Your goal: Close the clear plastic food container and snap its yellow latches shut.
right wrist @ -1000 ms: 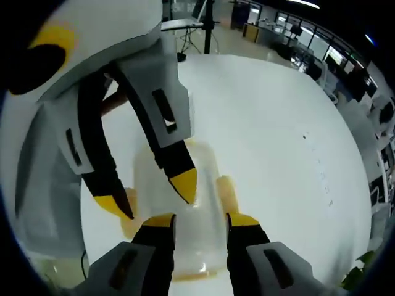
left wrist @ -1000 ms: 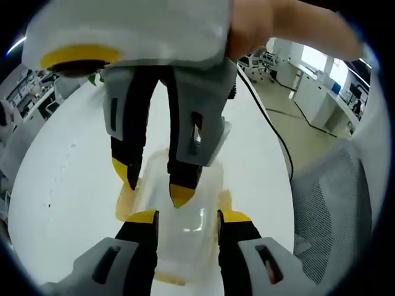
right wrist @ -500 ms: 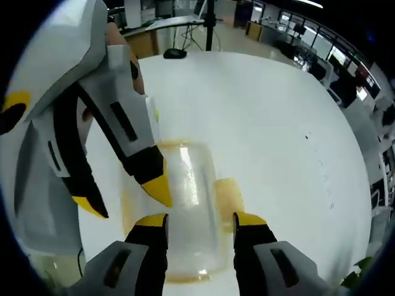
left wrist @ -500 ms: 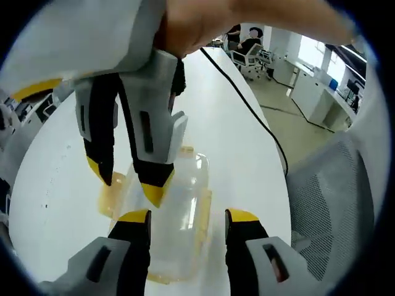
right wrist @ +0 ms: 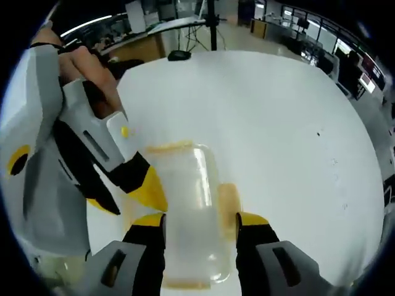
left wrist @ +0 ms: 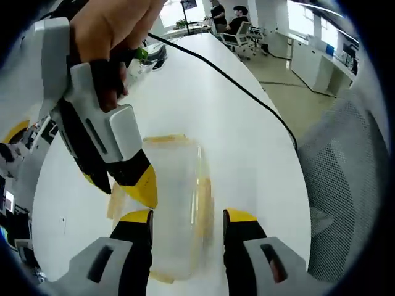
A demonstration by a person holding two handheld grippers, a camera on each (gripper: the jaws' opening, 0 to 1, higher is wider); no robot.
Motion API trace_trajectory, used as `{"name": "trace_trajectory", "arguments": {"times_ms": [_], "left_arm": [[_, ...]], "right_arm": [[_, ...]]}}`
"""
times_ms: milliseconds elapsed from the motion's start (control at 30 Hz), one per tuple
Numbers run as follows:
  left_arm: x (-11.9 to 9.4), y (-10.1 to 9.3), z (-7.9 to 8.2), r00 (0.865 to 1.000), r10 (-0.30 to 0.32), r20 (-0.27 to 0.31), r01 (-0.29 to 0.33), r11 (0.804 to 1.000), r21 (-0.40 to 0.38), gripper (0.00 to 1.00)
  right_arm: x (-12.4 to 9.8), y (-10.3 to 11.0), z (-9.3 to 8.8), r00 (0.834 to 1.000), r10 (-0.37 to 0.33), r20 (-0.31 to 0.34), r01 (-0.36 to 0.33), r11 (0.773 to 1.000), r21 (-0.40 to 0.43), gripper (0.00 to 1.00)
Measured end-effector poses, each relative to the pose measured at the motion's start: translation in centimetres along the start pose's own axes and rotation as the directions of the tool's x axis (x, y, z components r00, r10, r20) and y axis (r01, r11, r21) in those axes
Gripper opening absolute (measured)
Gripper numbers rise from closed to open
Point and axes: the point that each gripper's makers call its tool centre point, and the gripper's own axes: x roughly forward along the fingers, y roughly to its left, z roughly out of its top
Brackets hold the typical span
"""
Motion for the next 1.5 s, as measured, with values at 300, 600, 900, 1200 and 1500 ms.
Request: {"name": "trace_trajectory", "arguments": {"times_ms": [300, 600, 900, 1200, 1500], "left_arm": [[0.3, 0.7, 0.0, 0.996, 0.087, -0.027, -0.086, 0.996, 0.031, 0.36], [0.7, 0.5, -0.3, 0.990, 0.124, -0.066, -0.120, 0.991, 0.063, 0.38], [0.7, 0.8, -0.5, 0.987, 0.138, -0.084, -0.134, 0.990, 0.053, 0.35], [0.8, 0.9, -0.6, 0.980, 0.158, -0.122, -0.153, 0.987, 0.048, 0.31], [0.7, 0.8, -0.7, 0.982, 0.154, -0.108, -0.149, 0.987, 0.058, 0.32]], "right_arm": [[0.3, 0.3, -0.1, 0.998, 0.054, -0.028, -0.054, 0.998, 0.015, 0.42], [0.5, 0.4, -0.2, 0.995, 0.094, -0.028, -0.094, 0.996, 0.006, 0.41], [0.6, 0.5, -0.2, 0.992, 0.110, -0.060, -0.111, 0.994, -0.009, 0.39], [0.8, 0.4, -0.2, 0.980, 0.158, -0.122, -0.159, 0.987, -0.003, 0.35], [0.8, 0.5, -0.3, 0.984, 0.146, -0.102, -0.147, 0.989, -0.005, 0.37]]}}
